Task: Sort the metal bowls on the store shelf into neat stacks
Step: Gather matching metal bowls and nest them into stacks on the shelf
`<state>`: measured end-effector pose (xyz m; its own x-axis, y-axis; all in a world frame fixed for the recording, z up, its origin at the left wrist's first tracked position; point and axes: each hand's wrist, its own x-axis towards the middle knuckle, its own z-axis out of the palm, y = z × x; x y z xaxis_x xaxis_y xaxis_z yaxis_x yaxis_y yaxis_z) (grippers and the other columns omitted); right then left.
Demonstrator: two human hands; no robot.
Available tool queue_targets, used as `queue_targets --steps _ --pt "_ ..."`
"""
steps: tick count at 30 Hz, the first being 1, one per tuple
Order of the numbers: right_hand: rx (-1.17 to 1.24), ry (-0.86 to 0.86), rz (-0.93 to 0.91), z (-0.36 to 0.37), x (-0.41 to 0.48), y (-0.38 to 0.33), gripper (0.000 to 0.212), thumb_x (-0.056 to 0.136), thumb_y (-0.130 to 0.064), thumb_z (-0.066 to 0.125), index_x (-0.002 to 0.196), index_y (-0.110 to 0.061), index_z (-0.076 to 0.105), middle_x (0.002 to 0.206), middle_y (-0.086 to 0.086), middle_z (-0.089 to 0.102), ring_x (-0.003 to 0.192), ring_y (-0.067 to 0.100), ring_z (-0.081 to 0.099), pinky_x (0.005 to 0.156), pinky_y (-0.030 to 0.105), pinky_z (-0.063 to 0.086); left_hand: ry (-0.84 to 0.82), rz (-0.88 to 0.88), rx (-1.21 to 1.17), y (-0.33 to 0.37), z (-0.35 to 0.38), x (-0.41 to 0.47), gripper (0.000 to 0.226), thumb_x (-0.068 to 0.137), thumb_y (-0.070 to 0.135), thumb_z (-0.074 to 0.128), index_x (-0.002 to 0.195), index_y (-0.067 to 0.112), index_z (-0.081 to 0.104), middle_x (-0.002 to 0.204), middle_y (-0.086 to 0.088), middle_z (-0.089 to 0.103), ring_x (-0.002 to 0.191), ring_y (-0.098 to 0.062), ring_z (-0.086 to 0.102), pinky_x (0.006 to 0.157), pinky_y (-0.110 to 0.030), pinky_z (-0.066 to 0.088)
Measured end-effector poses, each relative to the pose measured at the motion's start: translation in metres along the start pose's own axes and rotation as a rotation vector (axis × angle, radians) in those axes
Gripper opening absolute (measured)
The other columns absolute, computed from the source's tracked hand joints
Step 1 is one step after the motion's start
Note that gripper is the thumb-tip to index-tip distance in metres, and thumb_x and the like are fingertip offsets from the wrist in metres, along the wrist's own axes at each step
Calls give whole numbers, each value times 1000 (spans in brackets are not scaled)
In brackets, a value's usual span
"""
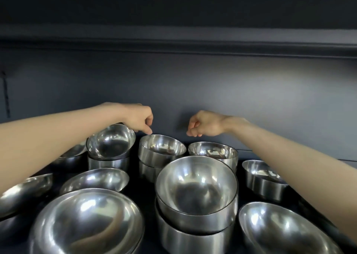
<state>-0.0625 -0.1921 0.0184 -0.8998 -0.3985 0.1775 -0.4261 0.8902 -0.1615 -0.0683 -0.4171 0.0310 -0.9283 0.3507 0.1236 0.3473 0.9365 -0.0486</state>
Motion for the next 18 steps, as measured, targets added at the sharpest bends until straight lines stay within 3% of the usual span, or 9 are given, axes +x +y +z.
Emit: queue_targets --steps 3,6,8,13,18 --pt "-12 -33 3 4 11 -7 27 89 -28 64 101 -4 69 83 2 66 78 15 59 85 29 48 -19 -5 -70 -9 4 2 30 87 31 67 106 8 65 90 -5 74 82 -21 70 78 -30 54" --pt "-2 -62 16 10 23 -9 28 89 -29 65 102 -5 69 82 1 65 78 15 57 86 31 48 -75 -14 -130 -10 9 6 20 89 25 66 95 6 65 66 2 67 57 -12 65 54 -17 51" --pt "4 -75 27 15 29 -9 26 88 -29 65 101 -6 69 82 1 65 78 15 57 86 32 48 -109 -25 -164 -12 11 9 18 89 23 65 88 6 63 62 1 65 46 -6 61 44 -15 47" --pt "21 -117 29 24 38 -9 10 88 -22 66 90 -13 66 69 -7 61 67 11 54 73 26 46 -165 -33 -222 -13 15 11 17 92 18 61 87 1 63 59 -2 65 38 -4 57 38 -15 43" --pt "-23 -111 67 32 43 -4 19 86 -22 68 99 -8 69 83 3 65 69 11 54 64 22 43 -177 -35 -244 -13 22 15 13 91 11 61 89 -3 63 45 4 62 35 -4 56 36 -15 41"
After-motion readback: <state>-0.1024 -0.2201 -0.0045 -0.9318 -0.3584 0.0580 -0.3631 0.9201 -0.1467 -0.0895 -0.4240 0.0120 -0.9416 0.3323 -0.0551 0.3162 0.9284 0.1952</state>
